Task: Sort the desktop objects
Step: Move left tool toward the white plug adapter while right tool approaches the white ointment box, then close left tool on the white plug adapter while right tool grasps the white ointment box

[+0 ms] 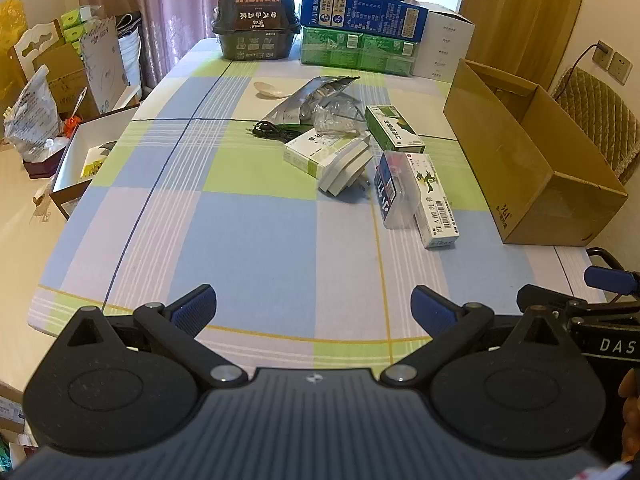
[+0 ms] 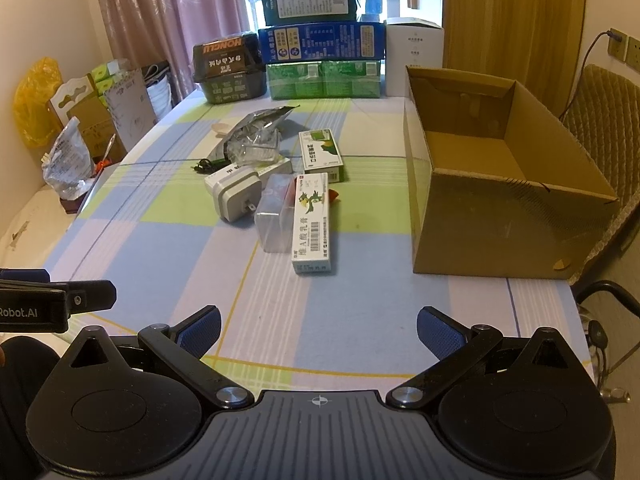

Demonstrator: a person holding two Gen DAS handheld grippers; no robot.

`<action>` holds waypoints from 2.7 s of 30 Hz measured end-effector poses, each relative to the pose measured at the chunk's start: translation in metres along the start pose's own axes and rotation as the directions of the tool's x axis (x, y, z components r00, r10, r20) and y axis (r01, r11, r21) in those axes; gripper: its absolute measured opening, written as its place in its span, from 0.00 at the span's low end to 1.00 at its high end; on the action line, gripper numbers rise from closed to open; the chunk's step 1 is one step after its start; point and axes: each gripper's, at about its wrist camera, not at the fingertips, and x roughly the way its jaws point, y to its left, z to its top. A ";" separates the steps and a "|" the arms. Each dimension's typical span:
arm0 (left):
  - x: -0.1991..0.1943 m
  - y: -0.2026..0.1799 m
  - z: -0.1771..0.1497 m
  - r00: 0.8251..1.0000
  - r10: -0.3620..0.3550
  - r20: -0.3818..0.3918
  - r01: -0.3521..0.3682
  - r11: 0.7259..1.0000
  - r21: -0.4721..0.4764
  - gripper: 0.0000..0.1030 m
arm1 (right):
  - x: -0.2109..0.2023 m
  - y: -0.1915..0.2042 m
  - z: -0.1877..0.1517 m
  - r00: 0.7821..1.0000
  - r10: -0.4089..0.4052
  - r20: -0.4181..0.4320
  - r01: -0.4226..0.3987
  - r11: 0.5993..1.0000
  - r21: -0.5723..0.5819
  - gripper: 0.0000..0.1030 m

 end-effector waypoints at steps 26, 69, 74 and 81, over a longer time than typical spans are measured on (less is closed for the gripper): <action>0.003 0.003 0.005 1.000 -0.011 0.010 0.011 1.000 0.003 0.99 | 0.007 -0.001 0.002 1.000 -0.009 -0.015 0.009 1.000 -0.010 0.98; 0.117 0.014 0.064 0.994 -0.089 0.055 0.071 0.962 0.262 0.90 | 0.106 -0.004 0.037 1.000 0.005 0.008 -0.004 0.997 -0.081 0.78; 0.136 0.007 0.068 0.992 -0.113 0.050 0.090 0.940 0.329 0.83 | 0.126 -0.005 0.038 1.000 0.013 -0.010 -0.013 0.996 -0.084 0.66; 0.157 -0.007 0.074 0.991 -0.123 0.053 0.092 0.912 0.399 0.79 | 0.150 -0.011 0.045 1.000 0.008 -0.022 -0.010 0.997 -0.081 0.56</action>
